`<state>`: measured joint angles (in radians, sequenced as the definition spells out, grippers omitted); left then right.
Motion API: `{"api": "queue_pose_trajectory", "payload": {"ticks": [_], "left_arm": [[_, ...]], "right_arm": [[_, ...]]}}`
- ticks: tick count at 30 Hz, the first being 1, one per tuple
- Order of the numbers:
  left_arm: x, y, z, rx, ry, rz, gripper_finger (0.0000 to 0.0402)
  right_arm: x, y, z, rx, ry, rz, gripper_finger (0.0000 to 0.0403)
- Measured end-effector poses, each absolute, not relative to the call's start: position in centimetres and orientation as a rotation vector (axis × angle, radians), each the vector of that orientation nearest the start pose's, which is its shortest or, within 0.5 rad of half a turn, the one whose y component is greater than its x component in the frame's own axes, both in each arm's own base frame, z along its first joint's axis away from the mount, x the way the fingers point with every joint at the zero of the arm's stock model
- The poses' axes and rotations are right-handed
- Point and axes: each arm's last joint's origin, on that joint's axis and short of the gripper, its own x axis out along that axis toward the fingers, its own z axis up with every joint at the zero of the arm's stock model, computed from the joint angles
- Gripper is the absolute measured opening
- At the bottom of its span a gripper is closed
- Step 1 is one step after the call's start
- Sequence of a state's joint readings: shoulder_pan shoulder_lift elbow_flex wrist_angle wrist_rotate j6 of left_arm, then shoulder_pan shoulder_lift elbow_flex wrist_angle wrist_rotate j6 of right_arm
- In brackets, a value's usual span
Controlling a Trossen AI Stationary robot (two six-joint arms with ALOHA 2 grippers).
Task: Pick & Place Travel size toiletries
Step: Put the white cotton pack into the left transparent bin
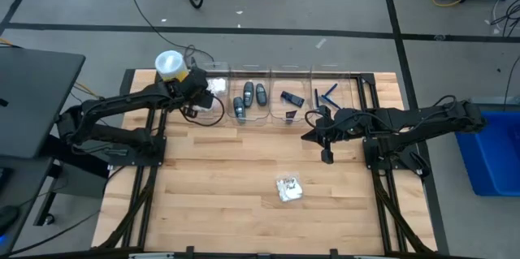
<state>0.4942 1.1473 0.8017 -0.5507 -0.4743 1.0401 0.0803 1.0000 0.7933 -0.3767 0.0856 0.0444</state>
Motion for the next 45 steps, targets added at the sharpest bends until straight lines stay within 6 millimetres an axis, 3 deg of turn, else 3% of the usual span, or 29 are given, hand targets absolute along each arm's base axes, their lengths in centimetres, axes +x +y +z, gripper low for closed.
{"api": "queue_pose_trajectory", "payload": {"ticks": [11,18,25,36,45], "left_arm": [[18.8,11.6,24.5,0.868,1.303,0.341,0.0208],[18.8,11.7,24.5,0.877,1.321,0.366,0.0237],[18.8,11.4,24.7,0.913,1.341,0.407,0.0215],[19.3,8.2,26.1,0.989,1.213,0.383,0.0128],[19.4,7.0,26.5,1.040,1.197,0.412,0.0095]], "right_arm": [[21.0,1.4,28.1,-0.005,0.582,-0.018,0.0007],[21.0,1.4,28.1,-0.004,0.583,-0.015,0.0008],[21.0,1.4,28.1,-0.005,0.583,-0.015,0.0008],[21.0,1.5,28.1,-0.007,0.583,-0.010,0.0008],[20.9,1.5,28.1,-0.021,0.583,-0.005,0.0008]]}}
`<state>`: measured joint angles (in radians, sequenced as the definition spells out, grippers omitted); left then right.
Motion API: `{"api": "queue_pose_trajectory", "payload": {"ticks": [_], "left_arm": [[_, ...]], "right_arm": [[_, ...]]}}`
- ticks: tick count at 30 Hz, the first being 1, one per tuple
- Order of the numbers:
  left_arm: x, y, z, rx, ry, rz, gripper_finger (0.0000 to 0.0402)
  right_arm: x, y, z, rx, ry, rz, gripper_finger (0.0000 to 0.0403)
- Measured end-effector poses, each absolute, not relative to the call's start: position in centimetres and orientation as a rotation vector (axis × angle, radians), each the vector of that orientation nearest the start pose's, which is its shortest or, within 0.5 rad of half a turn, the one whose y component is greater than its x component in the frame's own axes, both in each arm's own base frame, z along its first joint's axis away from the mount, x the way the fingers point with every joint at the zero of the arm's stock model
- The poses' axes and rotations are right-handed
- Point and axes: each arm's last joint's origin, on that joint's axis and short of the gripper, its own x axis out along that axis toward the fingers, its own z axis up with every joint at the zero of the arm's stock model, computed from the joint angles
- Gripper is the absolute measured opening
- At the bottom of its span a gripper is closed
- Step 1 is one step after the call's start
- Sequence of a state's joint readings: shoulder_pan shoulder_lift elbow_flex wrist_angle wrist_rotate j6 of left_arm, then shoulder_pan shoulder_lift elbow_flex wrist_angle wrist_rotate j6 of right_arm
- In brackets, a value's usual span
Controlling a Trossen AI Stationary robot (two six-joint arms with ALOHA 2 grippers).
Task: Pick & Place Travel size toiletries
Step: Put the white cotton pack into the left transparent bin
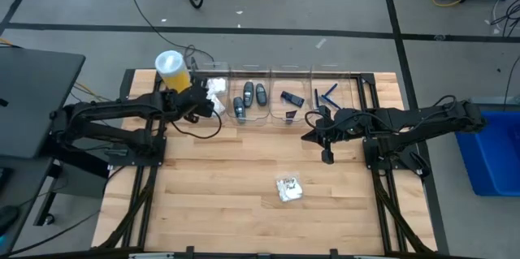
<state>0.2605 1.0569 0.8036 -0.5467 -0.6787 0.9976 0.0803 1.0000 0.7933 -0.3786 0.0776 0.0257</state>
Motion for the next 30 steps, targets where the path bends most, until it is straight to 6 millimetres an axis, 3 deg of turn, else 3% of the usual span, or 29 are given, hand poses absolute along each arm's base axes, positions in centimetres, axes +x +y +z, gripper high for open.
{"api": "queue_pose_trajectory", "payload": {"ticks": [7,15,30], "left_arm": [[20.0,5.5,26.6,0.994,1.100,0.390,0.0055],[21.5,2.0,27.5,0.897,0.847,0.382,0.0008],[22.8,-2.9,30.1,0.483,0.368,0.340,0.0005]], "right_arm": [[20.9,1.5,28.1,-0.021,0.584,-0.004,0.0008],[21.0,1.5,28.1,-0.020,0.583,-0.002,0.0008],[20.9,1.6,28.1,-0.007,0.584,0.037,0.0008]]}}
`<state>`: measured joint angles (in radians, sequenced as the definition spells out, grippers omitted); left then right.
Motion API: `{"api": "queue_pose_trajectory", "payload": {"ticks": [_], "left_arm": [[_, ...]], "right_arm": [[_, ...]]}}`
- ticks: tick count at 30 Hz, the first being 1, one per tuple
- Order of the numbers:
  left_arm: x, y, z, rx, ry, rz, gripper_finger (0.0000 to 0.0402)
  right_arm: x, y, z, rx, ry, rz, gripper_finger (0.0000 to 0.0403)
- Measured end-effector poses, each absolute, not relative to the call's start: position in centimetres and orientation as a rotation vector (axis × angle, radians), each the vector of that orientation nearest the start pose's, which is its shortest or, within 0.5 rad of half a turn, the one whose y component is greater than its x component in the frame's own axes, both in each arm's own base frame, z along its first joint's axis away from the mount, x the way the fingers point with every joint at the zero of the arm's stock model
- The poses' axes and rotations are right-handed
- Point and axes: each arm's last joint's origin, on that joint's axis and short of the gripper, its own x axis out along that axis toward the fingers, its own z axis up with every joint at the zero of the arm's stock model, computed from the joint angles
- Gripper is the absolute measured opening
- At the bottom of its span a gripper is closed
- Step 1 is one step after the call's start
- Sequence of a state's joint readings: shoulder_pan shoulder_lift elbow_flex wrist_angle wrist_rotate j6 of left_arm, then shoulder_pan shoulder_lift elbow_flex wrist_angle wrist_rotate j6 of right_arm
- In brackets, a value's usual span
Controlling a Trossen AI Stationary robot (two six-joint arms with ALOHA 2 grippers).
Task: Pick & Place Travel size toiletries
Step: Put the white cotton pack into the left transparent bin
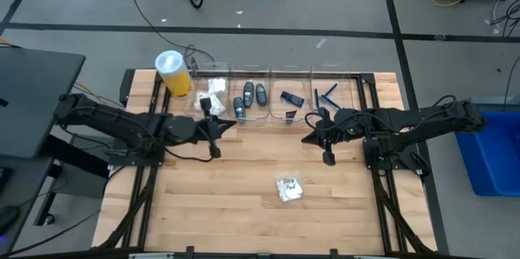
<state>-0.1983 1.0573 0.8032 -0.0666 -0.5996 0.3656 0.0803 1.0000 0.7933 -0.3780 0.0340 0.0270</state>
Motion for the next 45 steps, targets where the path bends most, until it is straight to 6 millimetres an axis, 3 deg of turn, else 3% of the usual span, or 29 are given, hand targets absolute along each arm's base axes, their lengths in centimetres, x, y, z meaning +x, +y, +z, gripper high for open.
{"api": "queue_pose_trajectory", "payload": {"ticks": [9,17,21,29,33,40,45], "left_arm": [[22.7,-4.5,30.6,0.364,0.306,0.296,0.0005],[22.5,-4.4,34.7,0.320,0.300,0.200,0.0005],[22.6,-3.6,35.5,0.263,0.293,0.120,0.0004],[23.0,-0.7,35.2,0.176,0.325,0.092,0.0003],[23.0,0.5,34.0,0.172,0.373,0.141,0.0004],[22.3,0.9,33.3,0.159,0.428,0.120,0.0003],[21.4,0.8,33.6,0.166,0.430,0.118,0.0003]], "right_arm": [[20.9,1.6,28.1,0.008,0.585,0.054,0.0008],[21.0,1.6,28.2,-0.014,0.569,0.060,0.0008],[21.1,1.7,28.3,-0.016,0.558,0.061,0.0008],[21.0,1.6,28.2,-0.017,0.566,0.060,0.0008],[21.0,1.6,28.2,-0.007,0.569,0.057,0.0008],[21.0,1.8,28.1,0.085,0.574,0.086,0.0007],[21.0,2.1,26.9,0.085,0.581,0.098,0.0008]]}}
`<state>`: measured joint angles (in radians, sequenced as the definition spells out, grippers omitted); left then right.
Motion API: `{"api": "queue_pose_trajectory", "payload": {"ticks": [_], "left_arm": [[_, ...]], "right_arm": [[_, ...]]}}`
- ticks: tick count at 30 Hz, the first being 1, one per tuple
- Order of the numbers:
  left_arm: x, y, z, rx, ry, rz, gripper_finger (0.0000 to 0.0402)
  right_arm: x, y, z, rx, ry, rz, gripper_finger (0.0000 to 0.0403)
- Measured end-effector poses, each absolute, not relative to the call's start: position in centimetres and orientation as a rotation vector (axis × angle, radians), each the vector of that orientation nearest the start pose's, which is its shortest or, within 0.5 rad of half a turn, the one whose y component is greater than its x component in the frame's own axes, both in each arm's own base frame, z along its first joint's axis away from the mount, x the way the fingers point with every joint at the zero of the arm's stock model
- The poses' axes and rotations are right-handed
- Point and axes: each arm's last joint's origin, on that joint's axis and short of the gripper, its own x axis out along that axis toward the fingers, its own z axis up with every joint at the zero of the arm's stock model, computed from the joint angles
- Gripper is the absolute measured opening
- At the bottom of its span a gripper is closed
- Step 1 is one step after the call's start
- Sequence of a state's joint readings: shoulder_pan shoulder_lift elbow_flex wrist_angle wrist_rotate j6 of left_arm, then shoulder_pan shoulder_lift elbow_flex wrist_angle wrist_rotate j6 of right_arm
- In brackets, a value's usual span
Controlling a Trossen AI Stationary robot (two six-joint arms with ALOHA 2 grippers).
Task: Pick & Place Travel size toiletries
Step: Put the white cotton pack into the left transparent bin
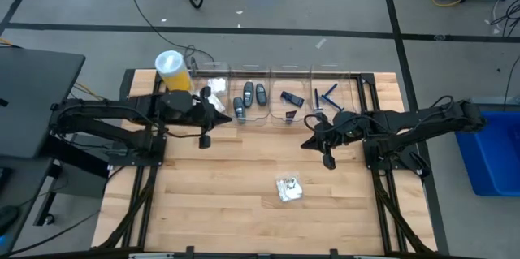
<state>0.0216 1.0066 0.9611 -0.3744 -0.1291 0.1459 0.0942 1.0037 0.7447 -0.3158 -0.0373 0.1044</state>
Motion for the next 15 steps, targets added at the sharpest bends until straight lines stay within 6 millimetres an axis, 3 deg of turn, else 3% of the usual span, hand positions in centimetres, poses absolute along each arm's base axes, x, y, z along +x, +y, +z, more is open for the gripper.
{"api": "queue_pose_trajectory", "payload": {"ticks": [11,15], "left_arm": [[18.6,0.9,35.4,0.151,0.343,0.171,0.0004],[17.9,0.9,35.8,0.131,0.324,0.187,0.0003]], "right_arm": [[21.0,2.7,22.5,0.213,0.513,0.095,0.0008],[21.3,2.7,21.9,0.258,0.489,0.088,0.0008]]}}
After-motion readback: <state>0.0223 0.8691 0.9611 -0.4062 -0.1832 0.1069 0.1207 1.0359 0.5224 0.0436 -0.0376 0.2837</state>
